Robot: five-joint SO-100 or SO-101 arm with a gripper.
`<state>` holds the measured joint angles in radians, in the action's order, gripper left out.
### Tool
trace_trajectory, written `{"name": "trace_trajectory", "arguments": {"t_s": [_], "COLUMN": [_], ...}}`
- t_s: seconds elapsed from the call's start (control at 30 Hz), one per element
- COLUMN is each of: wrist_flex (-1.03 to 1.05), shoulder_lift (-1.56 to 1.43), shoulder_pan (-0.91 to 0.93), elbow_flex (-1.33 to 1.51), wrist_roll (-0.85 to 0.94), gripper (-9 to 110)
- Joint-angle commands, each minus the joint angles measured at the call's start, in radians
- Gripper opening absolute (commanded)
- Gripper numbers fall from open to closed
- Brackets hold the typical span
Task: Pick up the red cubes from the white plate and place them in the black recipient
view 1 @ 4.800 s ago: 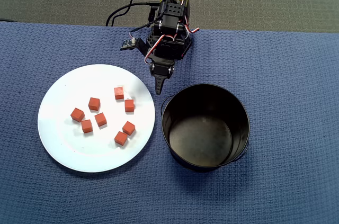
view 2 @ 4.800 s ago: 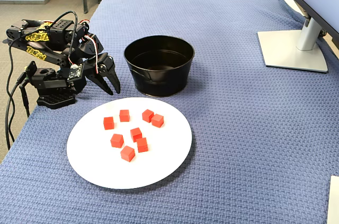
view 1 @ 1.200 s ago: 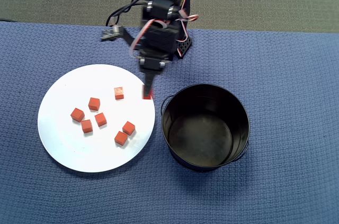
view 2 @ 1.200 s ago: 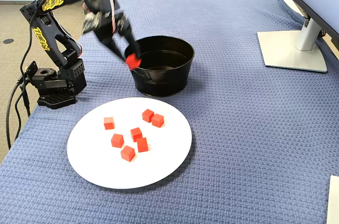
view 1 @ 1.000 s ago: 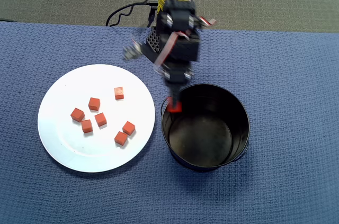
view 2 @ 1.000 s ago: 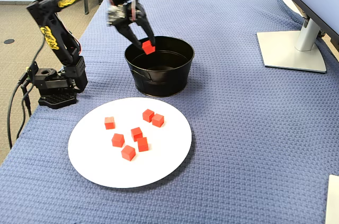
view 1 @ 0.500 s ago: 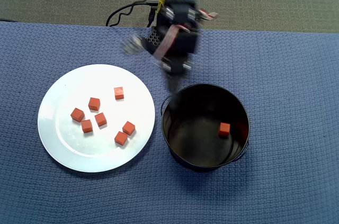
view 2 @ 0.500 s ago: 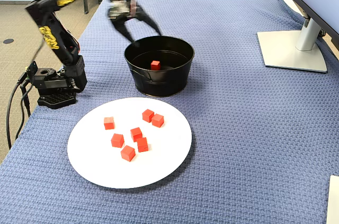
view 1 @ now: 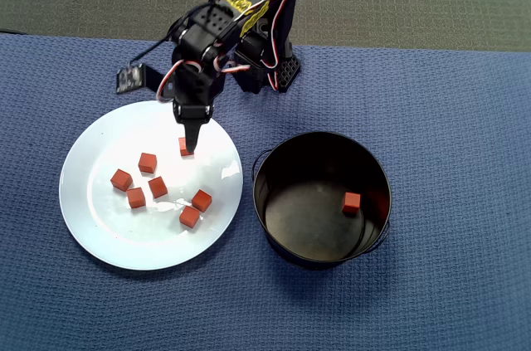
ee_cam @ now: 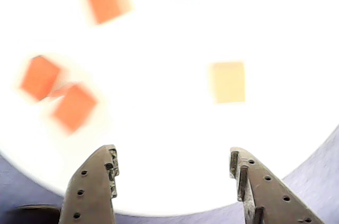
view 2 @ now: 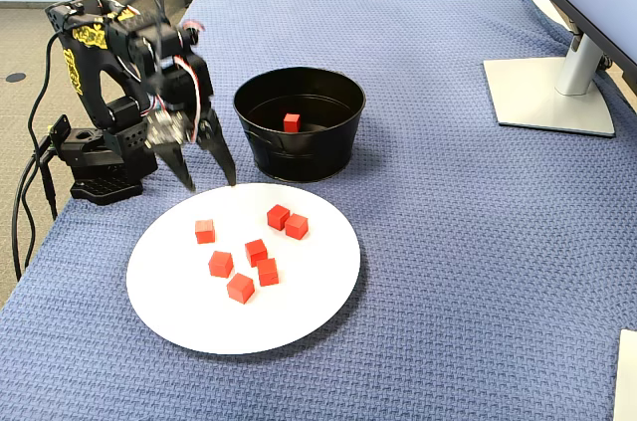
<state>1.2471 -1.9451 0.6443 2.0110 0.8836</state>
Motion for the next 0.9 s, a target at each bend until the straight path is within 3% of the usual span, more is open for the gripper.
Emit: {"name": "trace_trajectory", "arguments": {"t_s": [0.0, 0.5, 0.87], "wrist_flex": [-0.083, -0.161, -0.299], "shoulder_lift": [0.049, 0.179, 0.202], "shoulder_pan": [0.063, 0.152, 0.15], "elbow_flex": [0.005, 0.057, 0.124], "wrist_roll": [0.15, 0.485, 0.431], "gripper": [19, 19, 18]}}
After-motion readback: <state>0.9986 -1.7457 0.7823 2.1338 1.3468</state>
